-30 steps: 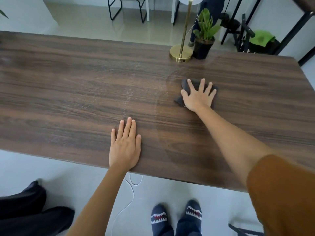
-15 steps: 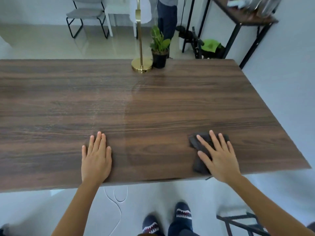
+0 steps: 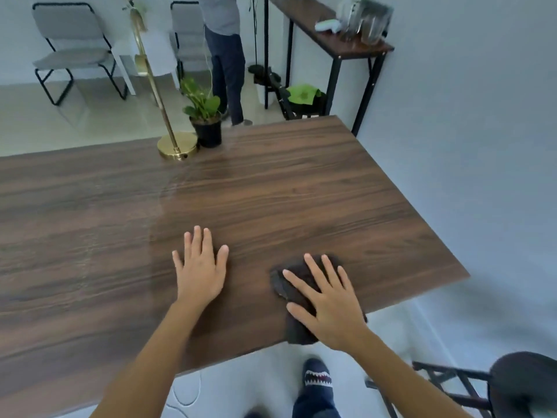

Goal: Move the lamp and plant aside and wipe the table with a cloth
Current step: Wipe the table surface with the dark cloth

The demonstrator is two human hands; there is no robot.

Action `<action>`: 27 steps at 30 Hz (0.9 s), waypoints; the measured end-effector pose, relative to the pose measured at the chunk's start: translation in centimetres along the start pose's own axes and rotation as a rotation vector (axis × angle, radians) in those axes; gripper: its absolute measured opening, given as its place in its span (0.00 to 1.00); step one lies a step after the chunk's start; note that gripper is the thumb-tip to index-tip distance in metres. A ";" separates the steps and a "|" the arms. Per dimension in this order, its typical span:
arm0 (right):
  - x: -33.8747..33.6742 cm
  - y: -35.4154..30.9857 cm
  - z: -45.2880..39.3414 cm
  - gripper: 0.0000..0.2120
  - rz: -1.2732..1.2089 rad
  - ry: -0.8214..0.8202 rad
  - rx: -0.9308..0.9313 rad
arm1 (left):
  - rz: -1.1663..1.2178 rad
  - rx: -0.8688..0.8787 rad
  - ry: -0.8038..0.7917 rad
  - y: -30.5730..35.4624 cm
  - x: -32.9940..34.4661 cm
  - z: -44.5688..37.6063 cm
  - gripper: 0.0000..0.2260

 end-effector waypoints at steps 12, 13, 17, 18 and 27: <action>-7.8 21.6 -20.1 0.44 -0.034 -0.014 0.745 | -0.239 0.003 0.051 4.6 2.9 -3.1 0.34; -7.5 19.5 -22.8 0.44 -0.035 -0.037 0.642 | -0.242 -0.004 0.061 4.5 2.5 -3.5 0.34; -3.8 9.9 -23.9 0.41 -0.012 -0.147 0.086 | -0.291 -0.075 0.070 2.2 1.6 -3.4 0.35; -2.9 8.6 -22.0 0.40 -0.011 -0.160 -0.037 | -0.305 -0.093 0.069 1.6 1.6 -2.8 0.35; -5.9 21.1 -12.0 0.49 0.088 -0.118 0.062 | -0.294 -0.141 0.091 2.4 2.1 -2.4 0.36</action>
Point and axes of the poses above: each hand's wrist, its own z-axis away from the middle knuckle, its own x-axis out of the palm, y = z × x, the point moved 7 cm from there along -z, towards the middle knuckle, and after that the axes turned 2 degrees about -z, right-handed, at the moved point
